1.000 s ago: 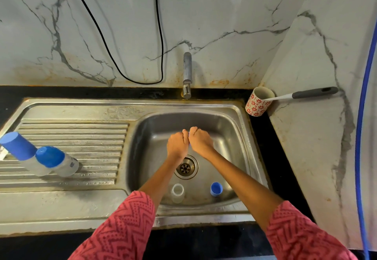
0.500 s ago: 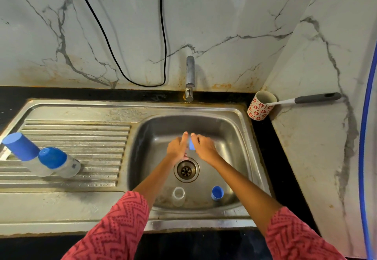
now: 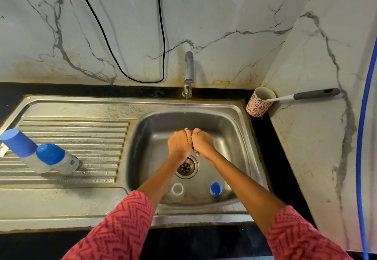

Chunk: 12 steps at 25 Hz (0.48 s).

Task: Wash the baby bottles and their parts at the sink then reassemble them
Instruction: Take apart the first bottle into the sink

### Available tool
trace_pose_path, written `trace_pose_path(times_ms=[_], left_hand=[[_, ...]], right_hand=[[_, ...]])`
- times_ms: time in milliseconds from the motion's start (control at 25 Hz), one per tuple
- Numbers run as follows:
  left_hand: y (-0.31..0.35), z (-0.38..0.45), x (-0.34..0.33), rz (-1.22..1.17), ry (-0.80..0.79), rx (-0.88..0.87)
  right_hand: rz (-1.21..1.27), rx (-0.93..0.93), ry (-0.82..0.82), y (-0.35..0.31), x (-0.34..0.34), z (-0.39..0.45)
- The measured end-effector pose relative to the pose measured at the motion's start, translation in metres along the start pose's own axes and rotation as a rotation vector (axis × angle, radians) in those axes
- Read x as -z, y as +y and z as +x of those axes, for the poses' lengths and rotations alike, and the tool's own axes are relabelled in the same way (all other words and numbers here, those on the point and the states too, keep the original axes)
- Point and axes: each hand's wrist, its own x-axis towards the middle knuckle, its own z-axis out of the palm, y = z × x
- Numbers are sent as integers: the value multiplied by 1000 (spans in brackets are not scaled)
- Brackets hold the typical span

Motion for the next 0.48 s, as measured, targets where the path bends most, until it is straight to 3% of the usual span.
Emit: trace_pose_path(times_ms=[160, 280, 360, 480], left_hand=[[-5, 12, 7, -172, -282, 56], [-8, 19, 12, -658, -609, 342], [-11, 17, 15, -899, -665, 503], [-15, 13, 14, -1018, -707, 545]], right_hand=[[-181, 130, 153, -1, 0, -1], [-342, 178, 160, -6, -6, -9], [-438, 274, 188, -7, -11, -11], [-571, 481, 217, -1, -4, -8]])
